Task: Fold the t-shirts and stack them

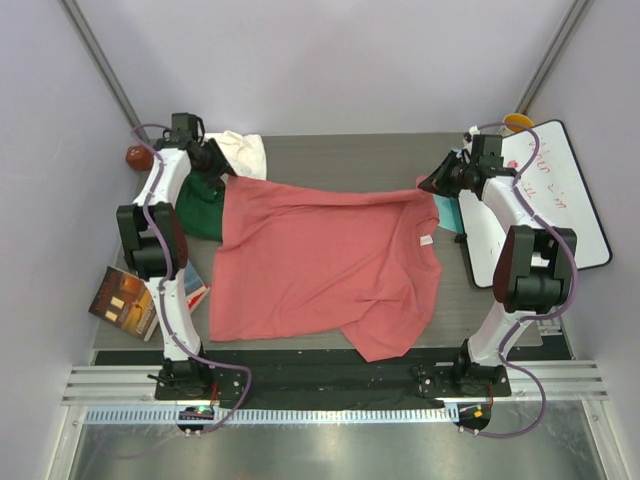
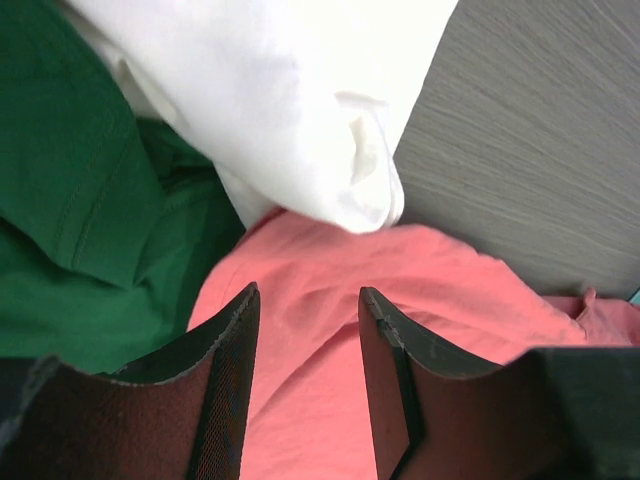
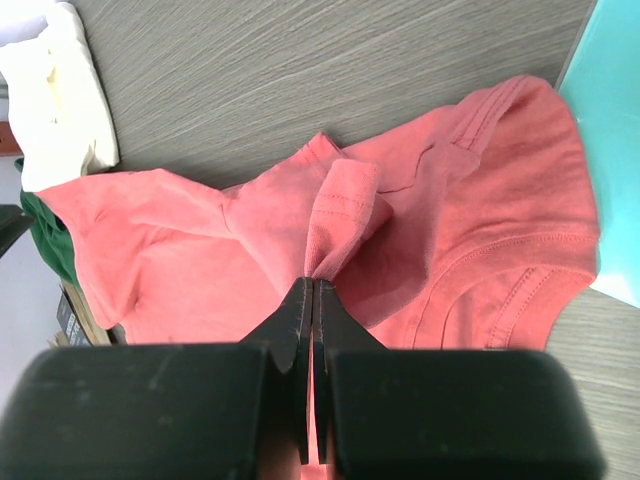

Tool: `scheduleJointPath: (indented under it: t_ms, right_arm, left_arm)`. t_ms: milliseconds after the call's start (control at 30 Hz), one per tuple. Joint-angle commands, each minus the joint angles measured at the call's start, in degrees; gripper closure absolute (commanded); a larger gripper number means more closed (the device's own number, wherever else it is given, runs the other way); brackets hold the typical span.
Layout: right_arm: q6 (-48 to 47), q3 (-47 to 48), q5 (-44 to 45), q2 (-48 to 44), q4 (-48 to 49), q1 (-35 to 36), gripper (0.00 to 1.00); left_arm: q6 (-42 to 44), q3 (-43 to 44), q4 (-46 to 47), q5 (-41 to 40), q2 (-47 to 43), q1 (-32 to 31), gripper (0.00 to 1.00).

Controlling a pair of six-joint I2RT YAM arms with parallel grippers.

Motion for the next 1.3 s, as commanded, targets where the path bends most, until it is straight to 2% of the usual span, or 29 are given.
scheduleJointPath:
  t_ms: [0, 900, 1267]
  right_arm:
    - [-1.27, -0.76, 0.86, -3.93, 0.82, 0.12, 0.99]
    - [-1.35, 0.21, 0.86, -3.4, -0.85, 0.12, 0.99]
    - [-1.79, 0.21, 0.95, -3.66, -0.94, 0.12, 0.99]
  left_arm:
    - [2.36, 5.57, -0.34, -0.09, 2.87, 0.97, 0.55]
    - [2.98, 3.73, 4.92, 4.91, 6.13, 2.46, 0.55]
    - [1.66, -1.18, 10.02, 7.2, 5.26, 2.46, 0.59]
